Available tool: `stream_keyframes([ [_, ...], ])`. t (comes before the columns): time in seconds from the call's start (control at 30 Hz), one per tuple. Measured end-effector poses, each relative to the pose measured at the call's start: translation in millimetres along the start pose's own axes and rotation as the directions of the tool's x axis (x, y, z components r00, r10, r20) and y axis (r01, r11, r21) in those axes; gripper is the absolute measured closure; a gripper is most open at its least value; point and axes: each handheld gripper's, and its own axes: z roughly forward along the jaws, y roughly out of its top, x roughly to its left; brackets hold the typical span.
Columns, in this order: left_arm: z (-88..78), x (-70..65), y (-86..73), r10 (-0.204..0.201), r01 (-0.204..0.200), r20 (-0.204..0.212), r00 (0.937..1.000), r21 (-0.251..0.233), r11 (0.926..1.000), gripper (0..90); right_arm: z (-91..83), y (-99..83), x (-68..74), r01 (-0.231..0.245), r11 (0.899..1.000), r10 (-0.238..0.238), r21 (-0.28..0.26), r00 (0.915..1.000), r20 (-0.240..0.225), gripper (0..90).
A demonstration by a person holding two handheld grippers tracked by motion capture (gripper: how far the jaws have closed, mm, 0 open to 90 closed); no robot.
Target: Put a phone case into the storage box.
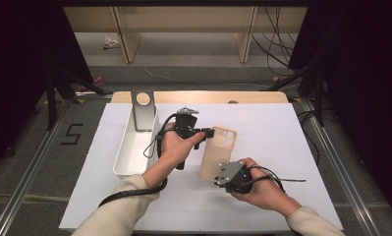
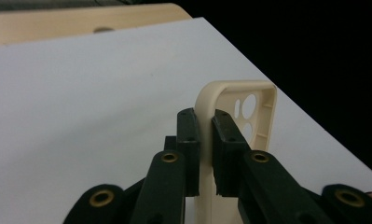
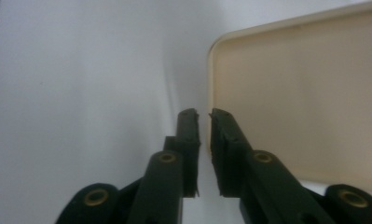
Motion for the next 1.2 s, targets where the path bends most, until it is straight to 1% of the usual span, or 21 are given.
stream_keyframes([
  [0.03,-3.8,0.4,0.3,0.004,-0.004,0.005,1.0000,-0.023,0.9997,82.3,-2.0,-0.4,-1.2,-0.022,1.000,0.022,-0.013,0.9997,0.008,75.2],
  [0.07,-6.2,0.7,0.5,0.013,-0.013,0.005,0.9999,-0.036,0.9993,82.3,-4.2,-2.1,-3.4,-0.041,0.998,0.042,-0.046,0.9986,0.031,69.7],
  [0.1,-10.2,1.3,0.4,0.041,-0.041,-0.007,0.9991,-0.057,0.9975,82.3,-6.0,-2.9,-5.1,-0.061,0.996,0.064,-0.061,0.9973,0.036,66.2],
  [0.13,-13.2,1.8,0.0,0.065,-0.067,-0.022,0.9976,-0.070,0.9953,82.2,-9.0,-4.6,-7.5,-0.095,0.992,0.099,-0.085,0.9943,0.039,62.0],
  [0.17,-16.3,2.6,-0.8,0.082,-0.085,-0.034,0.9960,-0.080,0.9931,82.2,-10.7,-6.6,-9.2,-0.117,0.988,0.122,-0.104,0.9914,0.047,57.7],
  [0.2,-18.8,3.5,-1.6,0.092,-0.096,-0.042,0.9948,-0.089,0.9914,82.2,-12.3,-8.6,-10.8,-0.146,0.982,0.153,-0.120,0.9872,0.046,53.5],
  [0.23,-22.6,5.0,-3.1,0.105,-0.110,-0.050,0.9932,-0.102,0.9887,82.1,-12.9,-10.6,-12.1,-0.162,0.977,0.169,-0.137,0.9845,0.045,50.1],
  [0.27,-25.5,6.2,-4.4,0.113,-0.118,-0.051,0.9923,-0.112,0.9867,82.1,-14.1,-13.6,-13.8,-0.199,0.967,0.207,-0.160,0.9779,0.031,45.7],
  [0.3,-28.0,7.2,-5.4,0.119,-0.124,-0.053,0.9915,-0.121,0.9849,82.1,-14.8,-15.8,-15.4,-0.226,0.959,0.233,-0.173,0.9721,0.022,41.0],
  [0.4,-39.6,11.3,-10.8,0.120,-0.129,-0.064,0.9907,-0.159,0.9789,82.1,-16.1,-21.4,-19.0,-0.272,0.939,0.282,-0.208,0.9594,0.016,32.2],
  [0.47,-46.6,14.2,-14.9,0.122,-0.133,-0.069,0.9901,-0.175,0.9756,82.1,-17.2,-24.3,-20.2,-0.303,0.926,0.312,-0.225,0.9501,0.007,28.5],
  [0.6,-59.3,20.2,-24.0,0.131,-0.143,-0.073,0.9887,-0.201,0.9692,82.0,-19.0,-31.6,-23.1,-0.365,0.892,0.373,-0.266,0.9275,-0.020,24.9],
  [0.63,-62.1,21.5,-26.4,0.129,-0.142,-0.075,0.9888,-0.207,0.9681,82.0,-19.4,-33.4,-23.7,-0.374,0.887,0.383,-0.271,0.9235,-0.022,24.5],
  [0.7,-67.0,24.0,-30.5,0.138,-0.152,-0.078,0.9874,-0.211,0.9656,82.0,-20.1,-36.7,-24.2,-0.381,0.883,0.393,-0.274,0.9195,-0.011,23.5],
  [0.73,-69.0,25.0,-32.4,0.142,-0.156,-0.079,0.9868,-0.215,0.9641,82.0,-20.6,-38.2,-24.4,-0.388,0.879,0.401,-0.278,0.9159,-0.010,22.8],
  [0.83,-74.1,26.2,-36.3,0.145,-0.160,-0.084,0.9859,-0.221,0.9620,82.0,-23.1,-42.1,-25.5,-0.410,0.862,0.426,-0.299,0.9047,-0.015,21.8],
  [0.93,-78.8,25.2,-38.8,0.146,-0.162,-0.087,0.9855,-0.232,0.9590,82.1,-26.2,-46.5,-26.7,-0.435,0.839,0.454,-0.326,0.8907,-0.021,21.5],
  [1.0,-81.2,24.5,-38.8,0.151,-0.168,-0.087,0.9847,-0.235,0.9574,82.0,-27.8,-49.7,-27.0,-0.445,0.830,0.464,-0.336,0.8855,-0.025,21.4],
  [1.1,-83.1,24.2,-37.6,0.159,-0.177,-0.092,0.9830,-0.240,0.9544,82.1,-30.9,-55.8,-27.5,-0.464,0.815,0.485,-0.347,0.8739,-0.030,20.9],
  [1.17,-84.0,24.8,-37.4,0.159,-0.176,-0.090,0.9832,-0.241,0.9544,82.0,-33.8,-58.8,-27.5,-0.476,0.804,0.499,-0.357,0.8662,-0.032,20.6],
  [1.2,-84.2,25.1,-37.3,0.159,-0.176,-0.090,0.9832,-0.242,0.9541,82.0,-35.3,-60.1,-27.7,-0.478,0.801,0.502,-0.361,0.8645,-0.031,20.4],
])
